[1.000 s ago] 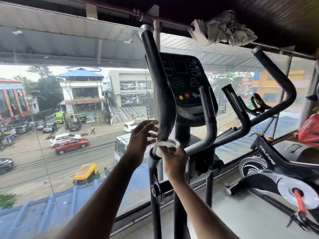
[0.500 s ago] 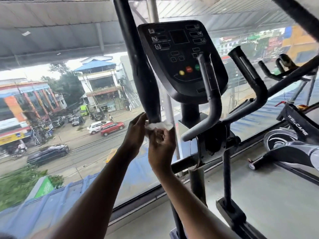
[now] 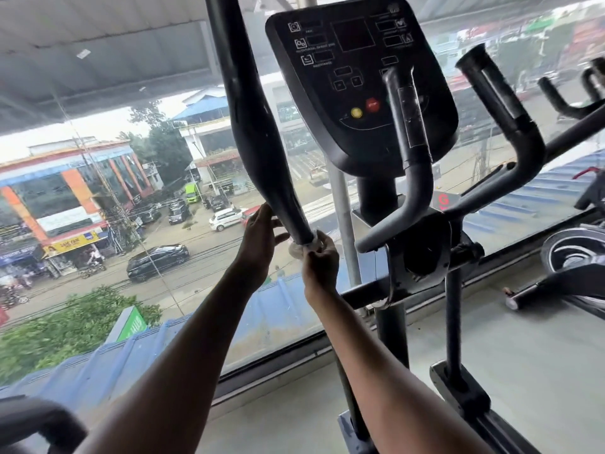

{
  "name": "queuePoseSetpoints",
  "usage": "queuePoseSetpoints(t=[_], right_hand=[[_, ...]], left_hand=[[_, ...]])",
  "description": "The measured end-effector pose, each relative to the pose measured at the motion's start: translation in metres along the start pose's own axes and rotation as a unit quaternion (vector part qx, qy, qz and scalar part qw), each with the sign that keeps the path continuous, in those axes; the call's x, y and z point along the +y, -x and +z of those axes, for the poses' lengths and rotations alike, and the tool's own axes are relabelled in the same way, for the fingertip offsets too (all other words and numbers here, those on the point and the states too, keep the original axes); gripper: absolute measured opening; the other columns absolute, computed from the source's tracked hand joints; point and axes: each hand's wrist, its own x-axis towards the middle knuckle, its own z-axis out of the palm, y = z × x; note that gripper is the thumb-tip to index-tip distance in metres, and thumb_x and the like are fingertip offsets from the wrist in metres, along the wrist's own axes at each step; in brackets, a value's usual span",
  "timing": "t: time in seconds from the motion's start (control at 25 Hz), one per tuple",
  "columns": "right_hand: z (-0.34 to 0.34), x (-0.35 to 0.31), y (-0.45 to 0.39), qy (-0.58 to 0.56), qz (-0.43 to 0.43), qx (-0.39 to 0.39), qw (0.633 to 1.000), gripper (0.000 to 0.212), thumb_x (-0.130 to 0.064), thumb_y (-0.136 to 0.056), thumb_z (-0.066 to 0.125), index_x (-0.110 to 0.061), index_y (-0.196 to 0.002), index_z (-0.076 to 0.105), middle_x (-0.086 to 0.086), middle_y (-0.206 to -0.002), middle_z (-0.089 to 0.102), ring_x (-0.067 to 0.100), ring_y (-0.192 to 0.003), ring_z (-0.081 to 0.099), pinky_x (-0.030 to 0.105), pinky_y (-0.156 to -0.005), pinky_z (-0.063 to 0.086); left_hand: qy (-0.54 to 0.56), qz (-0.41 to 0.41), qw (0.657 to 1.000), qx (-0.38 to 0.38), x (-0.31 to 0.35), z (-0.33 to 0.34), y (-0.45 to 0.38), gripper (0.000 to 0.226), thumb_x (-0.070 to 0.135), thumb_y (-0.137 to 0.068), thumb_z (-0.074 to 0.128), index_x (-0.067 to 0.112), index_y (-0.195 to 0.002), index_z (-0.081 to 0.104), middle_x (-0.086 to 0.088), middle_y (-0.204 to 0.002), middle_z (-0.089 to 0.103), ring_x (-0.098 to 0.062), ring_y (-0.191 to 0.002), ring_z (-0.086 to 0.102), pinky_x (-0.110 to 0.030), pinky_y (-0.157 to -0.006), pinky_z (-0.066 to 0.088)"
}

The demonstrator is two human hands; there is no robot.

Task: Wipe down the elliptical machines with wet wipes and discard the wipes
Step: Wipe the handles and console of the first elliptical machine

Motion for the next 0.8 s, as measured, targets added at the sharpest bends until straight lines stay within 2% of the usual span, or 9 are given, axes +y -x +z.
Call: queuePoseSetpoints(t=[0.08, 0.2, 0.28, 0.36, 0.44, 0.48, 0.56, 0.64, 0.8], right_hand=[[-0.005, -0.006, -0.009, 0.000, 0.070, -0.047, 0.996, 0.025, 0.005, -0.088, 0.042, -0.006, -0.085, 0.063, -0.003, -0.060, 0.063, 0.006, -0.057, 0.062, 0.018, -0.056, 0.044], [-0.008, -0.015, -0.011, 0.025, 0.082, -0.058, 0.995, 0.028, 0.001, -0.087, 0.045, -0.015, -0.074, 0.064, 0.000, -0.060, 0.063, 0.014, -0.062, 0.060, 0.025, -0.059, 0.047], [-0.009, -0.031, -0.004, 0.008, -0.005, -0.037, 0.999, 0.022, -0.009, -0.090, 0.052, -0.016, -0.084, 0.072, -0.012, -0.065, 0.066, 0.011, -0.067, 0.062, 0.033, -0.067, 0.052], [-0.013, -0.051, 0.008, 0.018, -0.171, -0.023, 0.985, 0.022, -0.013, -0.089, 0.055, -0.017, -0.100, 0.074, -0.021, -0.081, 0.066, 0.011, -0.083, 0.063, 0.032, -0.074, 0.052], [-0.013, -0.050, 0.013, 0.030, -0.260, -0.039, 0.964, 0.029, -0.014, -0.091, 0.050, -0.015, -0.112, 0.069, -0.009, -0.100, 0.061, 0.016, -0.095, 0.060, 0.027, -0.078, 0.050], [-0.014, -0.046, 0.014, 0.043, -0.257, -0.057, 0.964, 0.029, -0.015, -0.093, 0.046, -0.019, -0.110, 0.069, -0.008, -0.099, 0.058, 0.020, -0.094, 0.058, 0.031, -0.076, 0.049], [-0.014, -0.041, 0.007, 0.075, -0.217, -0.088, 0.969, 0.033, -0.019, -0.092, 0.041, -0.038, -0.080, 0.065, -0.015, -0.075, 0.055, 0.027, -0.082, 0.056, 0.039, -0.065, 0.045], [-0.016, -0.061, 0.004, 0.120, -0.208, -0.091, 0.966, 0.027, -0.016, -0.082, 0.046, -0.029, -0.065, 0.062, -0.009, -0.058, 0.052, 0.027, -0.071, 0.054, 0.037, -0.058, 0.042], [-0.014, -0.108, 0.032, 0.041, -0.292, -0.051, 0.954, 0.035, -0.010, -0.085, 0.043, -0.003, -0.110, 0.068, 0.007, -0.097, 0.059, 0.019, -0.095, 0.055, 0.019, -0.077, 0.042]], left_hand=[[-0.008, -0.004, 1.000, 0.005, 0.000, 0.003, 0.002, 0.038, 0.021, -0.103, 0.028, 0.000, -0.111, 0.060, -0.007, -0.099, 0.066, -0.013, -0.083, 0.063, -0.034, -0.078, 0.054], [-0.016, -0.012, 1.000, 0.016, 0.002, 0.003, 0.004, 0.040, 0.024, -0.104, 0.028, 0.000, -0.113, 0.059, -0.006, -0.099, 0.066, -0.015, -0.085, 0.062, -0.032, -0.076, 0.054], [-0.019, -0.013, 1.000, 0.022, 0.004, 0.004, 0.006, 0.039, 0.024, -0.104, 0.027, 0.004, -0.103, 0.060, -0.003, -0.094, 0.068, -0.015, -0.086, 0.062, -0.035, -0.079, 0.054], [-0.011, -0.018, 0.999, 0.035, 0.005, 0.009, 0.008, 0.038, 0.022, -0.104, 0.027, 0.012, -0.089, 0.060, 0.004, -0.079, 0.069, -0.009, -0.076, 0.062, -0.032, -0.073, 0.051], [-0.011, -0.018, 0.998, 0.054, 0.008, 0.014, 0.010, 0.039, 0.021, -0.103, 0.026, 0.017, -0.081, 0.058, 0.012, -0.064, 0.067, -0.002, -0.063, 0.060, -0.029, -0.067, 0.048], [-0.013, -0.020, 0.998, 0.055, 0.009, 0.016, 0.010, 0.040, 0.021, -0.104, 0.025, 0.018, -0.081, 0.058, 0.013, -0.063, 0.068, -0.002, -0.063, 0.061, -0.030, -0.069, 0.049], [-0.009, -0.015, 0.999, 0.051, 0.009, 0.015, 0.012, 0.040, 0.023, -0.104, 0.025, 0.017, -0.083, 0.058, 0.011, -0.066, 0.069, -0.006, -0.069, 0.063, -0.035, -0.077, 0.052], [-0.006, -0.013, 0.999, 0.049, 0.013, 0.015, 0.014, 0.037, 0.021, -0.104, 0.027, 0.016, -0.083, 0.057, 0.011, -0.067, 0.068, -0.007, -0.067, 0.063, -0.032, -0.072, 0.052], [-0.005, 0.007, 0.998, 0.064, 0.020, 0.018, 0.016, 0.034, 0.008, -0.100, 0.040, 0.017, -0.069, 0.050, 0.016, -0.049, 0.057, 0.004, -0.051, 0.052, -0.014, -0.052, 0.041]])
